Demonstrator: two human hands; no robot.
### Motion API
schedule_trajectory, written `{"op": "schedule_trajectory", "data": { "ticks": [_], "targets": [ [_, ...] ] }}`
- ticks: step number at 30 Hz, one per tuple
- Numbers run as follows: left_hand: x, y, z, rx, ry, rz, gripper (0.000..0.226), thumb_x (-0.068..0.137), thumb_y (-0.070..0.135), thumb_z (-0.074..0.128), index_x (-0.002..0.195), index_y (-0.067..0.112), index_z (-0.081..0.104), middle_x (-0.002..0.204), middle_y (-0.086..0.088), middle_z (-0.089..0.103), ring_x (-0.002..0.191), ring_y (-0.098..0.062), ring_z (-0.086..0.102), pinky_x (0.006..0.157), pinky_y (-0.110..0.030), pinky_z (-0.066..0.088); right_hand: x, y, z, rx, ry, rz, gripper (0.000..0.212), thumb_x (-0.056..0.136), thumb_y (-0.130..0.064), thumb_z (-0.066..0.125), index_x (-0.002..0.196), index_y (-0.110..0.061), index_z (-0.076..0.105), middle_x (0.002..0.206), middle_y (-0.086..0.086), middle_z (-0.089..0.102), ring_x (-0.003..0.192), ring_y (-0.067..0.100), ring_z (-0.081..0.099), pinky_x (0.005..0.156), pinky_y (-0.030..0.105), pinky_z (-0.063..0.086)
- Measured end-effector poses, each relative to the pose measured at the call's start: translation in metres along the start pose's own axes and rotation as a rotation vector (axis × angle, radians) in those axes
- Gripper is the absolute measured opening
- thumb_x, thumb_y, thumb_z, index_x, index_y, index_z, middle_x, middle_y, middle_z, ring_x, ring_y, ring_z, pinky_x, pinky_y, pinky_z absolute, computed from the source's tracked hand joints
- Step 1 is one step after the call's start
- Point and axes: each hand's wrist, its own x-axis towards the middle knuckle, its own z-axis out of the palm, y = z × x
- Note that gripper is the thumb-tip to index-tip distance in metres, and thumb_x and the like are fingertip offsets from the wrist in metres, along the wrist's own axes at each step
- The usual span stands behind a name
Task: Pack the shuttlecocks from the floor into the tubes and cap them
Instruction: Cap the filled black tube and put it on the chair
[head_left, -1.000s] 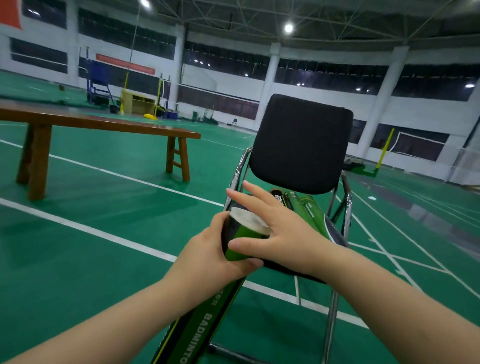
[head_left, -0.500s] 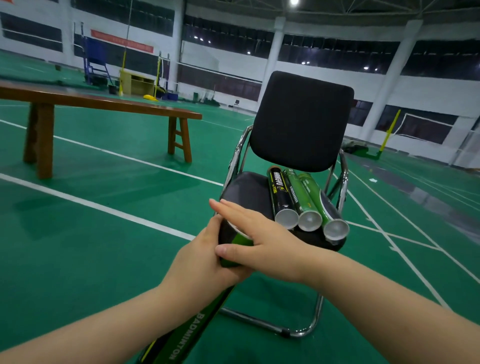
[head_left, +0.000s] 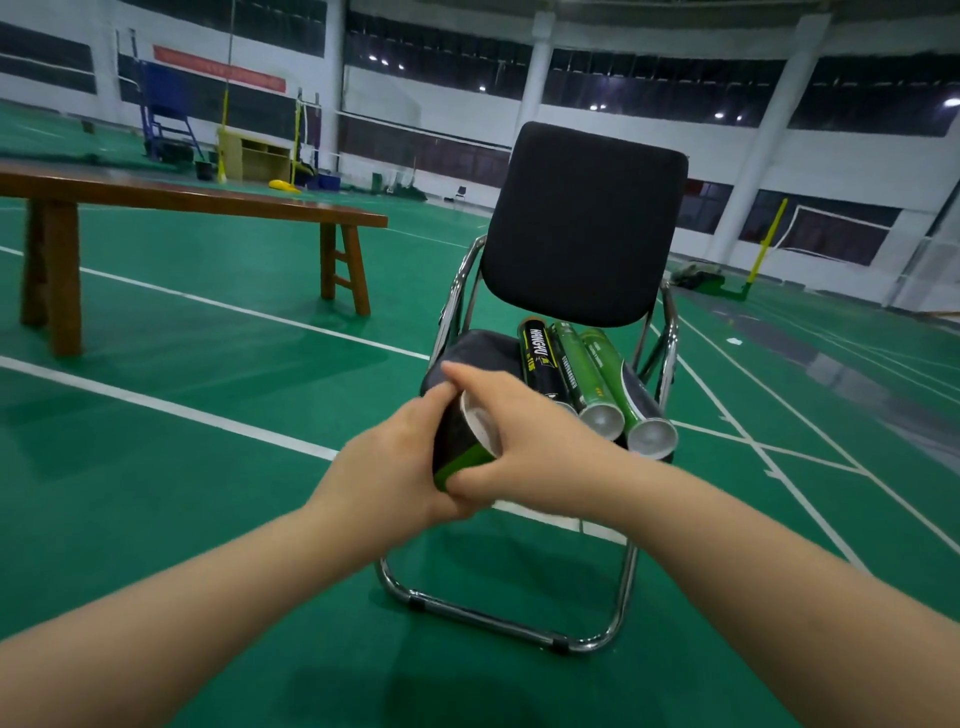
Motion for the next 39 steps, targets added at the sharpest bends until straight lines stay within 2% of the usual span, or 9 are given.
{"op": "schedule_trajectory", "data": {
  "ticks": [6,12,15,20,25,28,31,35,39],
  "targets": [
    [0.067,-0.001,-0.024,0.061,0.118,0.165,0.077,0.069,0.032,0.076,0.134,0.022,0.036,0.122,-0.001,0.057,0.103,-0.024,0.057,0.084,-0.04,0.048,0.032,0.0,-0.025,-0.034,0.371,-0.021,0.092,0.067,-0.021,0.074,0.143,-0.03,0.023,0.129,0.002,0.044,0.113,0.023,0.047,0.097,0.04,0.045],
    [0.123,0.012,-0.02,0.102,0.206,0.306,0.08,0.073,0.024,0.076,0.14,0.019,0.033,0.131,-0.006,0.049,0.113,-0.024,0.05,0.092,-0.04,0.046,0.055,0.029,-0.034,-0.293,0.771,-0.061,0.058,0.07,-0.022,0.073,0.121,-0.019,0.044,0.119,0.006,0.046,0.099,0.027,0.045,0.075,0.028,0.035],
    [0.137,0.003,0.008,0.179,0.13,0.338,0.081,0.072,0.025,0.077,0.14,0.019,0.033,0.136,-0.007,0.045,0.112,-0.029,0.053,0.087,-0.045,0.049,0.061,0.062,-0.023,-0.428,0.787,-0.063,0.058,0.066,-0.024,0.077,0.115,-0.016,0.049,0.113,0.009,0.049,0.097,0.029,0.045,0.068,0.027,0.034],
    [0.159,-0.026,0.07,0.252,-0.107,0.155,0.09,0.08,0.027,0.07,0.148,0.028,0.012,0.142,0.0,0.042,0.102,-0.025,0.061,0.082,-0.036,0.05,0.077,0.129,0.01,-0.597,0.748,-0.195,0.063,0.054,-0.02,0.08,0.106,-0.02,0.044,0.108,0.007,0.054,0.084,0.032,0.051,0.048,0.032,0.046],
    [0.182,-0.066,0.116,0.388,-0.216,0.221,0.087,0.082,0.037,0.063,0.146,0.036,0.004,0.149,0.006,0.029,0.11,-0.018,0.057,0.081,-0.032,0.052,0.098,0.188,0.051,-0.703,0.755,-0.391,0.053,0.066,-0.015,0.074,0.11,-0.018,0.043,0.116,0.005,0.046,0.094,0.034,0.052,0.061,0.036,0.048],
    [0.193,-0.086,0.133,0.471,-0.304,0.313,0.08,0.084,0.038,0.061,0.148,0.031,0.014,0.154,0.006,0.015,0.131,-0.013,0.037,0.095,-0.027,0.046,0.104,0.205,0.077,-0.757,0.808,-0.396,0.028,0.078,-0.015,0.05,0.105,-0.021,0.045,0.112,0.0,0.052,0.097,0.031,0.054,0.067,0.035,0.046],
    [0.201,-0.095,0.146,0.534,-0.343,0.362,0.075,0.087,0.034,0.058,0.149,0.029,0.015,0.156,0.005,0.004,0.141,-0.012,0.016,0.103,-0.023,0.035,0.113,0.212,0.089,-0.756,0.81,-0.349,0.024,0.078,-0.016,0.04,0.101,-0.021,0.045,0.108,-0.003,0.06,0.1,0.029,0.054,0.072,0.036,0.046],
    [0.212,-0.099,0.157,0.391,-0.389,0.259,0.095,0.082,0.026,0.066,0.149,0.026,-0.001,0.154,0.003,0.014,0.132,-0.013,0.036,0.097,-0.024,0.039,0.129,0.232,0.108,-0.82,0.752,-0.289,0.021,0.077,-0.017,0.039,0.098,-0.02,0.042,0.108,-0.004,0.06,0.105,0.027,0.044,0.078,0.039,0.046],
    [0.225,-0.105,0.166,0.356,-0.42,0.27,0.098,0.082,0.029,0.068,0.148,0.03,-0.005,0.155,0.003,0.012,0.131,-0.015,0.039,0.1,-0.026,0.037,0.134,0.242,0.115,-0.807,0.776,-0.222,0.023,0.077,-0.018,0.035,0.098,-0.021,0.045,0.111,-0.003,0.057,0.11,0.026,0.042,0.085,0.039,0.04]
  ]
}}
